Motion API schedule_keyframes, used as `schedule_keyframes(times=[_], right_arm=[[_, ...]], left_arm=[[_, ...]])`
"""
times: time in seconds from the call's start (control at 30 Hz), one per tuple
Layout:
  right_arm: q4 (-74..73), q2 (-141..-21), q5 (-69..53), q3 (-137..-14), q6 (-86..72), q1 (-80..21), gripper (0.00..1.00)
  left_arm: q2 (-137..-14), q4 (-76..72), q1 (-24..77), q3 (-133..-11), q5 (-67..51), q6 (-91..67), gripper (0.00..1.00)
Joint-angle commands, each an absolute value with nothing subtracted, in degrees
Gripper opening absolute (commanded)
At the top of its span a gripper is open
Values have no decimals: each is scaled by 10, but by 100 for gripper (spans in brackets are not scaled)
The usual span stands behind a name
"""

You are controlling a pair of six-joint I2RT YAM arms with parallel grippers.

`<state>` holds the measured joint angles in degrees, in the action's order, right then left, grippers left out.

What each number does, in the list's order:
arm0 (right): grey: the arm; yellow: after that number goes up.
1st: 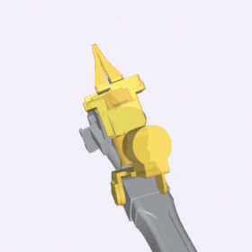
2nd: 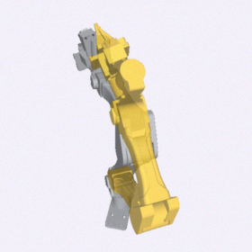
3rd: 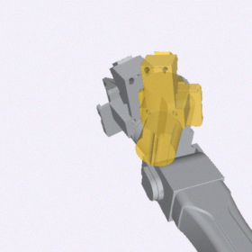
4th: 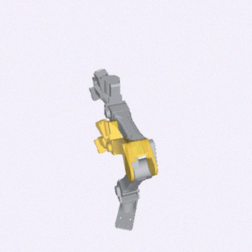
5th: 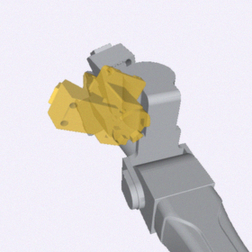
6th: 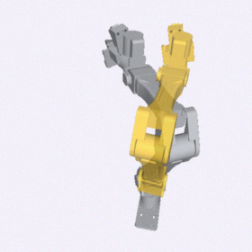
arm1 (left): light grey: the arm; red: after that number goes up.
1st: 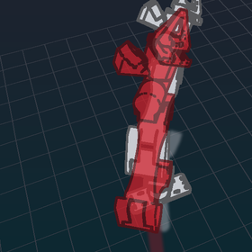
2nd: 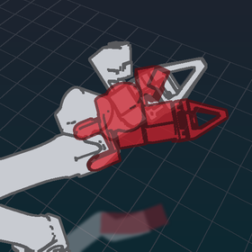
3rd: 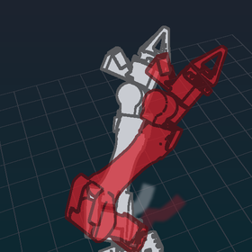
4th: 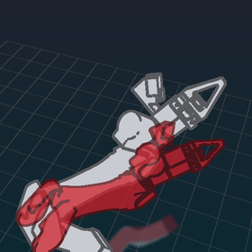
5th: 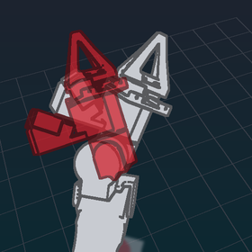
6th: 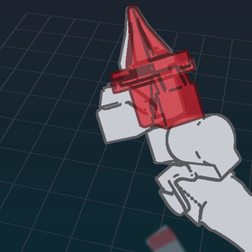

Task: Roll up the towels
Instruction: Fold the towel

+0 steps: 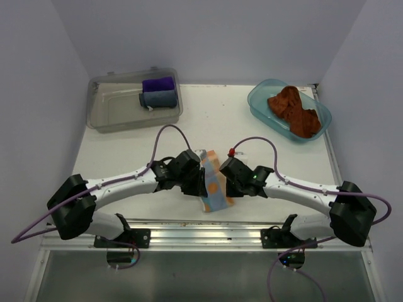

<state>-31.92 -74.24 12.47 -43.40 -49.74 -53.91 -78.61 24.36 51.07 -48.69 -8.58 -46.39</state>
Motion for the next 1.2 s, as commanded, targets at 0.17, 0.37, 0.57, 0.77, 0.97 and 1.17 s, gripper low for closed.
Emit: schedule_keyframes(times=[0.17,0.37,0.57,0.77,0.97,1.17], right_arm=[[-308,-704,119,-417,-512,-541,0],[-285,-718,105,-392,-512,-541,0],[-241,-775,101,-351,-521,-541,0],[-235,-760,96,-345,-528,-543,0],[-245,-755,108,-365,-531,-547,0],[-236,-755,91,-398,-527,-549,0]], left_arm=[[-840,110,563,-444,-136,-529,26],[-874,108,564,-426,-126,-523,26],[-898,120,564,-419,-99,-512,25],[-906,146,564,-440,-69,-489,25],[-918,192,545,-485,-23,-446,26],[-890,230,525,-513,-18,-396,26]])
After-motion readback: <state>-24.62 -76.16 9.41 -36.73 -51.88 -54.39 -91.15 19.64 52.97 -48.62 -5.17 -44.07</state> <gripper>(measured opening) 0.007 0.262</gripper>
